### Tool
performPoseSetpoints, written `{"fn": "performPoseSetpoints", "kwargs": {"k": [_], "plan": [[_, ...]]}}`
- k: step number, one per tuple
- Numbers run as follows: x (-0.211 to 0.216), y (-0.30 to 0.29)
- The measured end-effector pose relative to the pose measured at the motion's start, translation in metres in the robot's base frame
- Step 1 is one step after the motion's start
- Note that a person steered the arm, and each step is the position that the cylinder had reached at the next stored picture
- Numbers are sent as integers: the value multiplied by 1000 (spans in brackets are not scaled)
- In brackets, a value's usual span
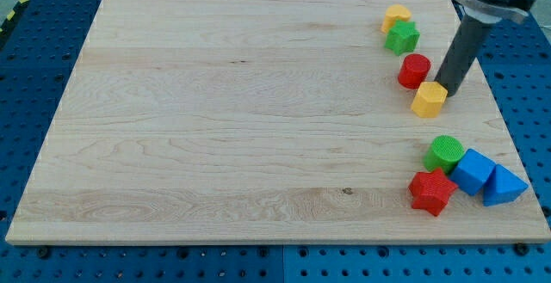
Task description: Move the yellow hexagon diagonally above to the green circle
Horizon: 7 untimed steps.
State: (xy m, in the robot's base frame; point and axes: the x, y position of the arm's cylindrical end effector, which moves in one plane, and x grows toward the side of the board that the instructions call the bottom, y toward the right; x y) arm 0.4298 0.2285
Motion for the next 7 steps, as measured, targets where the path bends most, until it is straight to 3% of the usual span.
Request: {"fn": "performPoseSetpoints", "kwargs": {"k": [1,3,7], "plan": [[11,0],[-14,5],[7,-29]]}}
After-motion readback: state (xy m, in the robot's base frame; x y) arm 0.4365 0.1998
